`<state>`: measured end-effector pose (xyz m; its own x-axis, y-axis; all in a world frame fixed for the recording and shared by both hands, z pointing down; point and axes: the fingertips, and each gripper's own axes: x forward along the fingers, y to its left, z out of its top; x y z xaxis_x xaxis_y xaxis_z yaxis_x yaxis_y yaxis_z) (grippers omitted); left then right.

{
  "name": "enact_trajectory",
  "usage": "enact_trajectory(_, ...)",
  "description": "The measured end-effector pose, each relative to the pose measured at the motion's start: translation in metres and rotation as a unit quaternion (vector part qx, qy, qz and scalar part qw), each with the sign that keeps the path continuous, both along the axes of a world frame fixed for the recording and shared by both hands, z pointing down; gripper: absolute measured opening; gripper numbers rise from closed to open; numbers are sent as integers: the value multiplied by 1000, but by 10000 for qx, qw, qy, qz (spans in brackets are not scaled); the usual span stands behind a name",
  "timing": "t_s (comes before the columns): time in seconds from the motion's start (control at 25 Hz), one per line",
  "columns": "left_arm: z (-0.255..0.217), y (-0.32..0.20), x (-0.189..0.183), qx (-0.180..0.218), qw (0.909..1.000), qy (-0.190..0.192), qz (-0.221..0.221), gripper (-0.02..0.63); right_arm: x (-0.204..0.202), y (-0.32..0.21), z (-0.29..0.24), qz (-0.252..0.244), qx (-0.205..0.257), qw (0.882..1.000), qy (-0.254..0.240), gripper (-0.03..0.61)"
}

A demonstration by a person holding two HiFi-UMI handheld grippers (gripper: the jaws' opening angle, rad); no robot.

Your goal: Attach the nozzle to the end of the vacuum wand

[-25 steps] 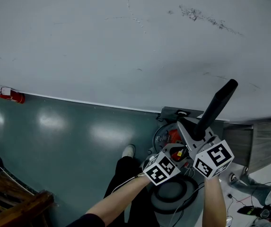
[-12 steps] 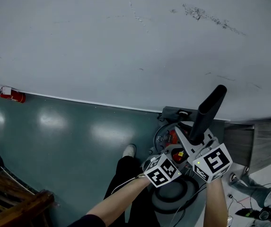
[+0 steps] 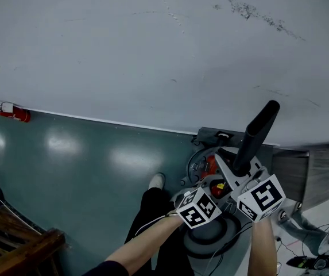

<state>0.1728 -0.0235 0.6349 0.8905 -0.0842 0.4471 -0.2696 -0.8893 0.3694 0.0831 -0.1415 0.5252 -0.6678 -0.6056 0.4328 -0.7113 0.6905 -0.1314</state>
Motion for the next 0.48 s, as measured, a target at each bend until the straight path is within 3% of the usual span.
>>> enact_trajectory(0.2, 0, -1, 2, 26, 10000, -11, -25, 144, 7, -4, 3, 122, -300, 9991, -287, 46)
enact_trajectory(0.36, 0, -1, 1, 41, 10000, -38, 25, 146, 2, -1, 4, -14, -42, 10000, 21, 46)
enact_trajectory(0.48, 0, -1, 1, 89, 9999, -56, 44, 147, 4, -1, 5, 11, -223, 9995, -203, 46)
